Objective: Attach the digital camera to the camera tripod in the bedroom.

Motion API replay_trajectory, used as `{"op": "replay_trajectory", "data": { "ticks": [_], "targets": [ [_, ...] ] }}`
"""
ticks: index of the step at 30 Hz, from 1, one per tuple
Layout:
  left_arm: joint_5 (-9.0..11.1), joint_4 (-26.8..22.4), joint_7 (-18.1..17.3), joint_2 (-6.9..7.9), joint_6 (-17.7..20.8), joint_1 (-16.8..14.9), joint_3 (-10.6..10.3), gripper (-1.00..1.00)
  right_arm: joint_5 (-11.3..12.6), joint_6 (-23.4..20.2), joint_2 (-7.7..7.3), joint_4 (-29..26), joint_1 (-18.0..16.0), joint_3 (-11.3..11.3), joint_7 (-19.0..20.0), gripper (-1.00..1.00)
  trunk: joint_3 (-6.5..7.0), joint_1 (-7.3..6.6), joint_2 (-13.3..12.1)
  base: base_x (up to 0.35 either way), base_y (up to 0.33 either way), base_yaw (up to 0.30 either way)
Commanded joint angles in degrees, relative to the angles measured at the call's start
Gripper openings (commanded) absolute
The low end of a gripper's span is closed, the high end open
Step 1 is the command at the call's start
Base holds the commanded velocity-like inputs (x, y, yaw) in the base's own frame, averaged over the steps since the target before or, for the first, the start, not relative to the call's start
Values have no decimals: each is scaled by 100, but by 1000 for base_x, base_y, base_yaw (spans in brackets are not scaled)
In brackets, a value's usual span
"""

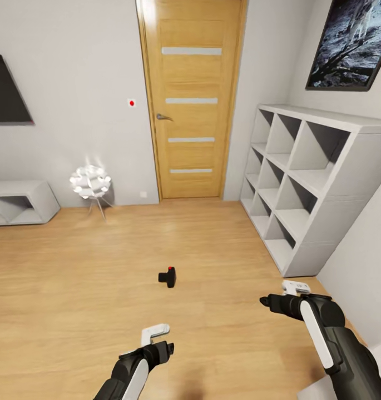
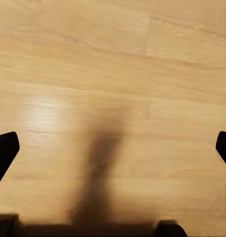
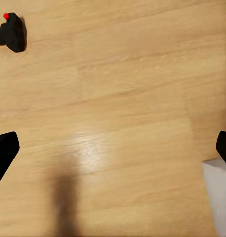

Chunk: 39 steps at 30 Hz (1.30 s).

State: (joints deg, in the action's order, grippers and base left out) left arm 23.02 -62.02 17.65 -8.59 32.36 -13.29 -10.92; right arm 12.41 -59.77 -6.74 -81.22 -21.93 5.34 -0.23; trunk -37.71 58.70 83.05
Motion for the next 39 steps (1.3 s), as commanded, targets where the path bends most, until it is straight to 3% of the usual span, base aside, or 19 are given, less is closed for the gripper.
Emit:
{"op": "replay_trajectory", "data": {
  "ticks": [1, 7, 19, 29, 39],
  "targets": [
    [59, -8, 93, 4, 17, -24, 18, 100, 3, -23, -1, -1, -4, -50, -3, 100, -12, 3, 3, 325, -140, -182],
    [72, -4, 384, 19, 23, -208, 289, 100, -151, -23, -3, 6, 13, -363, 2, 100, -53, 3, 3, 325, -141, -182],
    [75, 36, 451, 57, -197, -316, 608, 100, -206, -23, -20, -458, 91, -724, 13, 100, -132, 3, 3, 326, -67, -175],
    [88, 150, 450, 68, -328, -315, 657, 100, -204, -23, -13, -572, 150, -1004, 12, 100, -162, 3, 3, 286, 167, -72],
    [92, 334, 436, 68, -341, -315, 639, 100, -210, -23, -12, -579, 154, -1042, 15, 100, -164, 3, 3, 275, 175, 199]
  ]
}}
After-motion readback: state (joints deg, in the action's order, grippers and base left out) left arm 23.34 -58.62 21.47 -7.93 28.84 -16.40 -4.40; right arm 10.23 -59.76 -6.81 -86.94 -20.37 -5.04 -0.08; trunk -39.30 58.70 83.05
